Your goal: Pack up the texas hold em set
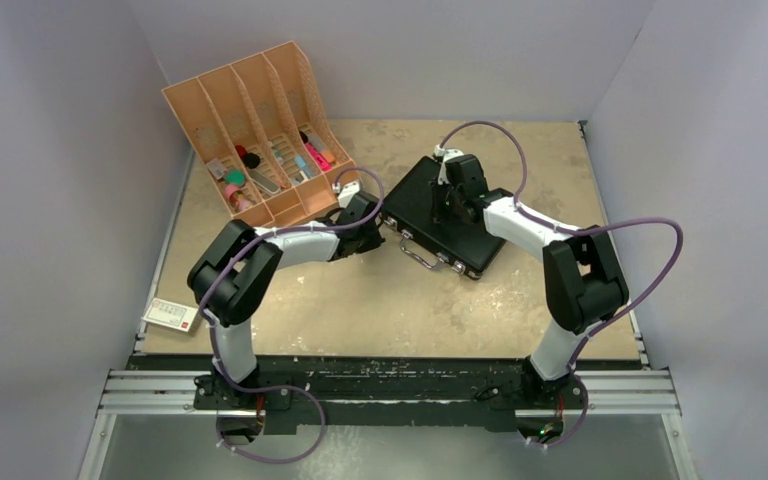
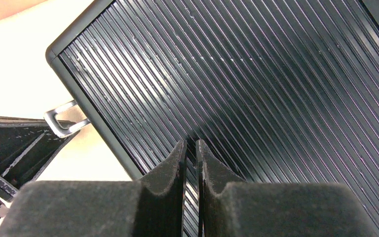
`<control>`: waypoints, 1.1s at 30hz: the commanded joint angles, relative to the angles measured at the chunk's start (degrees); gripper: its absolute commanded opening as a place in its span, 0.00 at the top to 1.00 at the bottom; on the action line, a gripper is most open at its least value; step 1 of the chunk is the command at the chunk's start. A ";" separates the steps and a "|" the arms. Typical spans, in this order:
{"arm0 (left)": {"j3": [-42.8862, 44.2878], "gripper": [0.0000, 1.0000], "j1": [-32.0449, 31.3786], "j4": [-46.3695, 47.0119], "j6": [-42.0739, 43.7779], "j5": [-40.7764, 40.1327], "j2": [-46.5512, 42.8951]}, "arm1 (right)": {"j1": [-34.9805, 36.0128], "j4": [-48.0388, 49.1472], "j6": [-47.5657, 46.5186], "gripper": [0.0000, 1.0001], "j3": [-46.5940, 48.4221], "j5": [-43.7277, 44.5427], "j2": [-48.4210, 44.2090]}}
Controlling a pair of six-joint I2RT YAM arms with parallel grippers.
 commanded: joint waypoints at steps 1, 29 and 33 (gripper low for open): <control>1.85 1.00 0.29 6.90 0.98 2.31 0.70 | 0.23 -7.82 0.75 0.87 -2.38 -0.68 2.60; 4.10 1.00 0.31 4.33 7.37 3.48 -3.58 | 0.23 -7.73 0.50 0.92 -3.59 -0.26 -1.00; 3.44 1.00 0.29 4.34 7.16 4.14 -2.41 | 0.23 -7.51 0.66 0.93 -3.71 -0.07 -0.89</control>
